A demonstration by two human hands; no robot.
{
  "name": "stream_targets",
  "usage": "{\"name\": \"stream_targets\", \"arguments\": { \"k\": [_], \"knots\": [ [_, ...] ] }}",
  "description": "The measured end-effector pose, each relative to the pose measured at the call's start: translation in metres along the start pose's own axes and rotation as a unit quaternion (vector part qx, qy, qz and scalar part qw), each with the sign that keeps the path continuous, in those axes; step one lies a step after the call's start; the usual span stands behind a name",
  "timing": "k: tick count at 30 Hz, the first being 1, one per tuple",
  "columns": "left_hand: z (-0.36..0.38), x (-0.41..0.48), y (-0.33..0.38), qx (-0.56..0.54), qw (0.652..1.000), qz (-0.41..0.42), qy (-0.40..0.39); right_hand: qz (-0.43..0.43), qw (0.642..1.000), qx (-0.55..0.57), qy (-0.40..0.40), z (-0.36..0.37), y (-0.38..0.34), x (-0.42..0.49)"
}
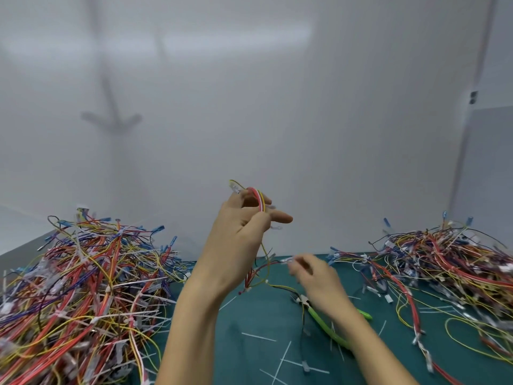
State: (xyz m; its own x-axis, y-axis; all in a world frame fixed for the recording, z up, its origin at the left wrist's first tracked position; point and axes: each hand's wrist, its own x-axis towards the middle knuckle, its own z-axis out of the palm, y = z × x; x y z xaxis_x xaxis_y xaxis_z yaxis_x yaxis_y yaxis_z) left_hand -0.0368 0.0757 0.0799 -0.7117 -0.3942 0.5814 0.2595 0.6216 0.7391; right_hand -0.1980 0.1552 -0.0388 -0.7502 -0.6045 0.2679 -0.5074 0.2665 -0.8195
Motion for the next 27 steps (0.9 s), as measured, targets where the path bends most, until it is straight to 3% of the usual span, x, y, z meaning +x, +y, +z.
{"name": "stream_targets", "arguments": {
  "k": [2, 4, 7, 11, 16, 20, 23, 27],
  "knots": [
    [-0.001, -0.003, 0.003, 0.007, 0.999, 0.014, -0.035, 0.037, 0.974, 0.219, -0.033, -0.011, -0.024, 0.001],
    [-0.002, -0.006, 0.005, 0.002, 0.996, 0.023, -0.084, 0.07, 0.925, 0.36, -0.101, -0.022, -0.042, -0.002],
    [-0.001, -0.009, 0.012, 0.004, 0.987, 0.017, -0.161, 0.091, 0.865, 0.456, -0.19, -0.036, -0.056, -0.008],
    [0.001, -0.012, 0.017, 0.026, 0.966, -0.019, -0.257, 0.094, 0.801, 0.558, -0.196, -0.05, -0.067, -0.009],
    [0.009, -0.012, 0.005, 0.161, 0.921, -0.145, -0.324, 0.021, 0.874, 0.475, -0.094, -0.062, -0.078, -0.016],
    [0.008, -0.012, -0.009, 0.191, 0.911, -0.145, -0.337, -0.023, 0.905, 0.423, -0.03, -0.06, -0.083, -0.022],
    [0.002, -0.012, -0.017, 0.154, 0.927, -0.153, -0.306, -0.073, 0.919, 0.387, -0.011, -0.062, -0.091, -0.027],
    [-0.008, -0.012, -0.019, -0.028, 0.964, -0.166, -0.207, -0.164, 0.935, 0.316, -0.013, -0.073, -0.098, -0.033]
  ]
}}
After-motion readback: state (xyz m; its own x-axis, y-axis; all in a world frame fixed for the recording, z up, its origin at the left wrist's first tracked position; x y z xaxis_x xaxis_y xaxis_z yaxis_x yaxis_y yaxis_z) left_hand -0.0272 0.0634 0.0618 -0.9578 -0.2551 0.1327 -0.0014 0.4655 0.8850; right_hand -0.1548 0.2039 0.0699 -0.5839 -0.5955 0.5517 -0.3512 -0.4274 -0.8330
